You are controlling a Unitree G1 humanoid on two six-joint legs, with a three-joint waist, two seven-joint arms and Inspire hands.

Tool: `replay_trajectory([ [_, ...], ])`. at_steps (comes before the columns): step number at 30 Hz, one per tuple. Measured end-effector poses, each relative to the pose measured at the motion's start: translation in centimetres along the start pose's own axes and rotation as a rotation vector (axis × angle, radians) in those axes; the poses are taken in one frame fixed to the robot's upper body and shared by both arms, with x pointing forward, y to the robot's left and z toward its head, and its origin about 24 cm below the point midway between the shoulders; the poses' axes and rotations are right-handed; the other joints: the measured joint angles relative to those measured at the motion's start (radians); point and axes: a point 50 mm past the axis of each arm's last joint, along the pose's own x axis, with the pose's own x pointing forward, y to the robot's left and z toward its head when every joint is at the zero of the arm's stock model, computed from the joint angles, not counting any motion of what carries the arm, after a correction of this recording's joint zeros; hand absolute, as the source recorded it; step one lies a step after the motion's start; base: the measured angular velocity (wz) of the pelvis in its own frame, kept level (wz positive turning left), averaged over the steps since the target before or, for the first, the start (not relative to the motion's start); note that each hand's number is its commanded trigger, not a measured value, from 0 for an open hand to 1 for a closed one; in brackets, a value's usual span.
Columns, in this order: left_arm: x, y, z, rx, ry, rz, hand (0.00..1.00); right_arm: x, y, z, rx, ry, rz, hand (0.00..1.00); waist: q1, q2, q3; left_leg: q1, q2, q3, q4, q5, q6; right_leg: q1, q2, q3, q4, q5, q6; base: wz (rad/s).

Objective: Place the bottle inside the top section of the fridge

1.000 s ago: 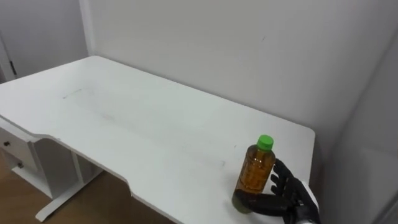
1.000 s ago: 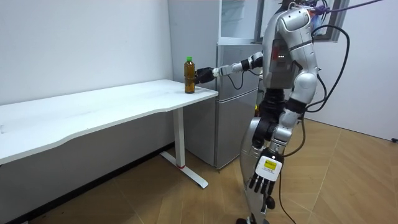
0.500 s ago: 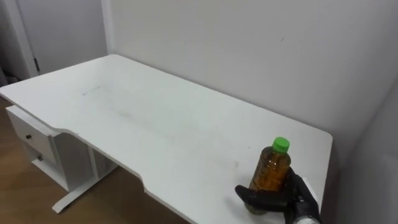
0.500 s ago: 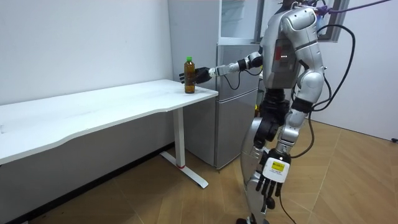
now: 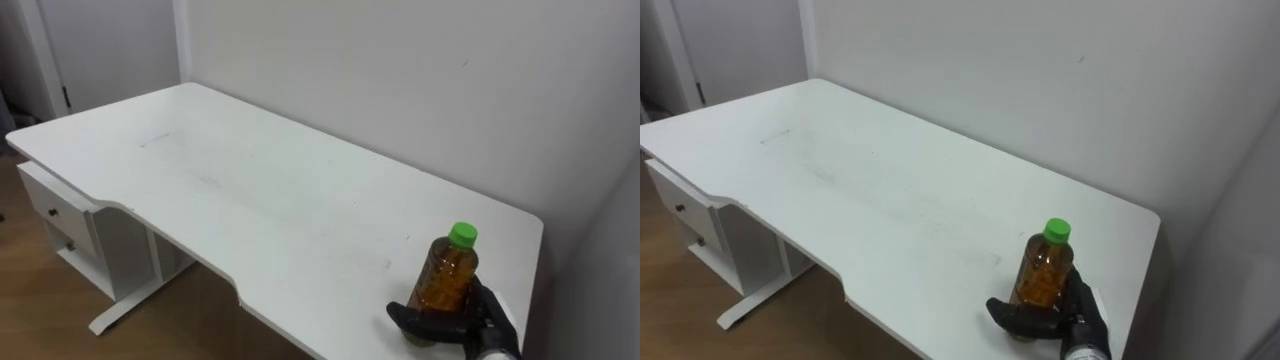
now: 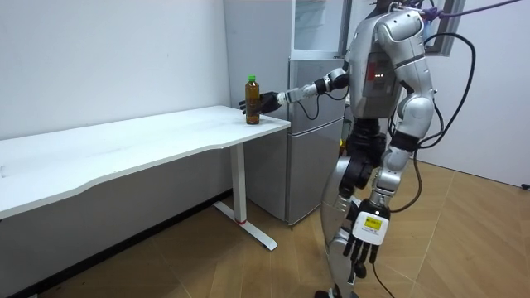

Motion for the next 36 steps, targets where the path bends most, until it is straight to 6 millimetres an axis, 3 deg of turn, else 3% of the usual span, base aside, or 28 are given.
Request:
replay_trajectory([
  [7, 0.0, 0.0, 0.1, -0.001, -0.001, 0.001, 0.00, 0.0, -0.1, 0.1, -0.001, -0.003, -0.015, 0.00, 0.002, 0.008, 0.0011, -0.002, -0.001, -0.005, 0.001, 0.000, 0.000, 0.001, 0.000, -0.004, -0.001, 0.000, 0.000, 0.00],
  [19, 0.0, 0.1, 0.4, -0.001, -0.012, 0.003, 0.00, 0.0, -0.4, -0.1, -0.007, -0.004, -0.070, 0.00, 0.025, 0.015, -0.0052, -0.009, -0.002, -0.018, 0.002, 0.002, -0.001, 0.001, 0.000, -0.018, -0.001, 0.000, 0.000, 0.02],
  [21, -0.1, 0.1, 0.4, -0.001, -0.012, 0.004, 0.00, 0.0, -0.5, -0.2, -0.012, -0.006, -0.083, 0.89, 0.029, 0.021, -0.0088, -0.008, -0.002, -0.019, 0.002, 0.002, -0.001, 0.002, 0.000, -0.018, -0.001, 0.000, 0.000, 0.00],
  [22, -0.1, 0.1, 0.4, -0.001, -0.012, 0.004, 0.00, 0.0, -0.5, -0.3, -0.013, -0.006, -0.089, 1.00, 0.031, 0.023, -0.0097, -0.008, -0.002, -0.019, 0.002, 0.003, -0.001, 0.002, 0.000, -0.018, -0.001, 0.000, 0.000, 0.00],
  [24, -0.1, 0.1, 0.4, -0.001, -0.013, 0.004, 0.00, 0.0, -0.8, -0.4, -0.016, -0.009, -0.115, 1.00, 0.041, 0.032, -0.0098, -0.008, -0.002, -0.019, 0.002, 0.003, -0.001, 0.002, -0.001, -0.018, -0.001, 0.000, 0.000, 0.00],
  [36, -0.2, 0.5, 0.1, 0.006, -0.010, 0.014, 0.00, -0.1, -1.4, -0.3, -0.010, -0.018, -0.195, 1.00, 0.047, 0.027, -0.0123, -0.019, -0.002, -0.018, -0.004, 0.005, -0.001, -0.013, -0.001, -0.018, -0.003, 0.000, 0.000, 0.00],
])
